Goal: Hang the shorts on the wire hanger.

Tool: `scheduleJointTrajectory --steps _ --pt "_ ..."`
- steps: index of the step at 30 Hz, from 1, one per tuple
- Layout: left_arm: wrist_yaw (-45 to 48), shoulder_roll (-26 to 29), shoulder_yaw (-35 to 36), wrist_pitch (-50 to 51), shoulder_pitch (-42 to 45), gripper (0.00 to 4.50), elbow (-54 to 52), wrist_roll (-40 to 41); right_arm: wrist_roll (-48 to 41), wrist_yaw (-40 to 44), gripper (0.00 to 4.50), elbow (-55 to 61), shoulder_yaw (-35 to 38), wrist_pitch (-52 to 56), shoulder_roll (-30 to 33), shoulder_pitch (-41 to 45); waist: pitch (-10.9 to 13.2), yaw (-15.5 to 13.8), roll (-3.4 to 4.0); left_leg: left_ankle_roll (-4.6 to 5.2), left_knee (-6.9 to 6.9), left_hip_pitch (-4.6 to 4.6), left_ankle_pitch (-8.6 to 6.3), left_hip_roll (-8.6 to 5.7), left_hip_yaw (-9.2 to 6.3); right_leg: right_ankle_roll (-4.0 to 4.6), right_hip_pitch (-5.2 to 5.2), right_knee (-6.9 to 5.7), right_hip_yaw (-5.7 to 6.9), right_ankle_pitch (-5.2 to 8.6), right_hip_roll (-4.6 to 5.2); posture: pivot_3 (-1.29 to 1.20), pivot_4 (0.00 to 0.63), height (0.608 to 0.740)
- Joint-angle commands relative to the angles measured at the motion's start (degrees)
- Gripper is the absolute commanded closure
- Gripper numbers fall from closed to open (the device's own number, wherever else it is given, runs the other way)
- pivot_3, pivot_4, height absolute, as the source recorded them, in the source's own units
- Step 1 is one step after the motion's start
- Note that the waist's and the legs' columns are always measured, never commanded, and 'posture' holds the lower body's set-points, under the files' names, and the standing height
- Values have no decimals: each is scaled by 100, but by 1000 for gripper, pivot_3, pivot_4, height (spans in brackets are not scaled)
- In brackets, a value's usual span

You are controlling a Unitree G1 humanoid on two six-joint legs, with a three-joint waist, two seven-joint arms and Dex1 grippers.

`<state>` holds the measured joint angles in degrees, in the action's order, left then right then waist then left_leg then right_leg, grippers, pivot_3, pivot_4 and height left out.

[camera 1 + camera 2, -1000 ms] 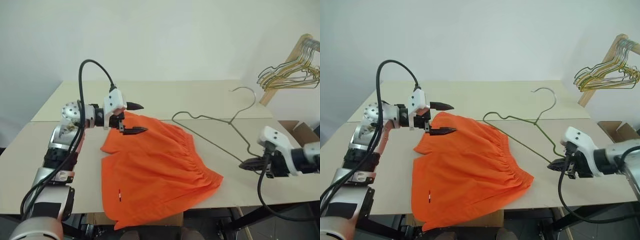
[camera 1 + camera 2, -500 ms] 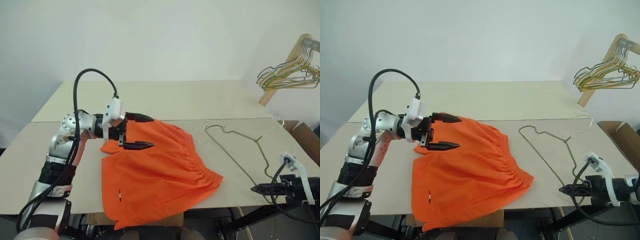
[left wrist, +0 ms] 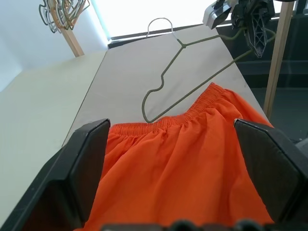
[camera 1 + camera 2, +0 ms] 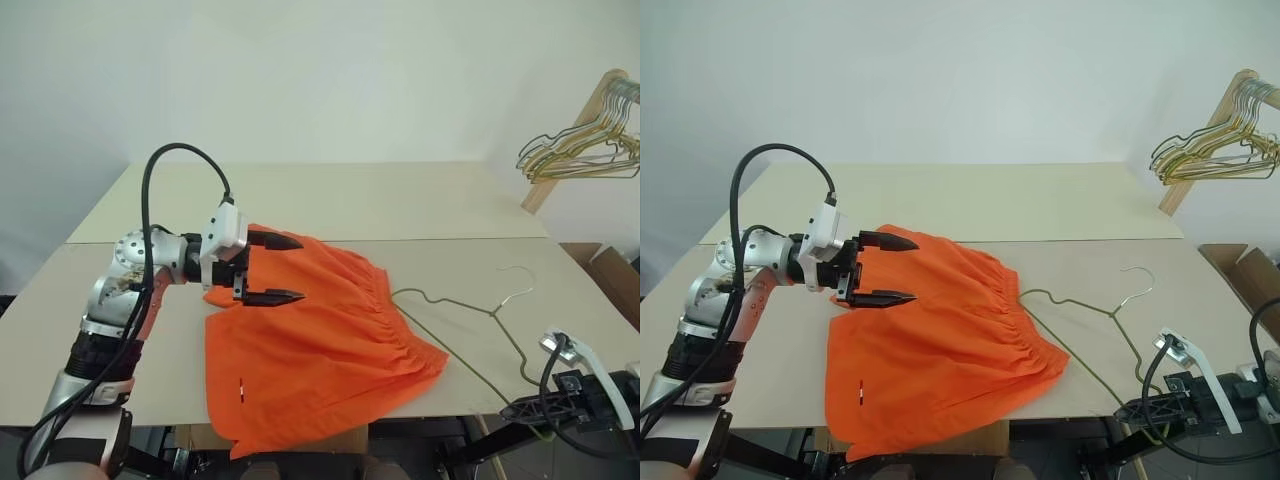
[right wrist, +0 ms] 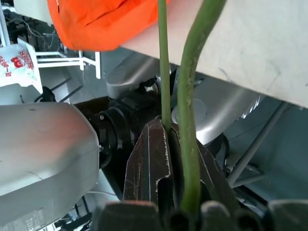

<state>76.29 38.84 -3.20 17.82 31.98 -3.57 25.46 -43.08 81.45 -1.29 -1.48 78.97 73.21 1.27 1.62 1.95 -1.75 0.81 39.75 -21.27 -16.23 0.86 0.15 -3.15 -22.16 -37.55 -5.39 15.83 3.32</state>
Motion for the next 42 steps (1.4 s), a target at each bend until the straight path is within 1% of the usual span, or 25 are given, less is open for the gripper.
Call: scheduleJointTrajectory --steps 1,9,18,22,30,37,42 --pt "-96 91 179 75 34 46 -231 141 -104 143 4500 -20 -8 -97 99 66 0 -19 1 0 0 1 0 0 1 0 0 -2 0 0 0 7 0 740" --pt "-168 137 153 152 11 46 -315 229 -5 46 4500 -624 -3 -148 -35 401 -1 -105 1 0 0 2 0 -1 7 0 0 1 -1 0 0 9 0 740" --pt "-168 170 141 177 33 46 -340 251 -1 189 4500 -324 -376 -330 89 255 -1 -121 2 0 1 0 0 -2 9 0 1 1 2 0 0 14 0 740" --pt "-167 194 161 191 34 46 -361 262 29 159 4500 -477 -398 -350 64 303 -1 -116 2 0 0 1 0 -2 8 0 0 0 2 0 -1 18 0 740" --pt "-190 219 180 169 -2 46 -378 261 112 313 4500 -722 -413 -553 217 161 -1 -129 2 0 1 0 0 -2 10 0 0 1 3 0 0 26 0 740" --pt "-196 210 183 90 -33 46 -363 231 130 684 4500 -425 -598 -741 443 63 -2 -125 5 0 1 0 0 -1 9 0 0 1 3 0 0 36 0 740" --pt "-252 216 226 -7 -3 46 -275 184 264 840 4500 -529 -801 -925 501 179 -2 -134 5 0 1 1 0 -2 10 -1 1 1 3 0 0 49 0 740"
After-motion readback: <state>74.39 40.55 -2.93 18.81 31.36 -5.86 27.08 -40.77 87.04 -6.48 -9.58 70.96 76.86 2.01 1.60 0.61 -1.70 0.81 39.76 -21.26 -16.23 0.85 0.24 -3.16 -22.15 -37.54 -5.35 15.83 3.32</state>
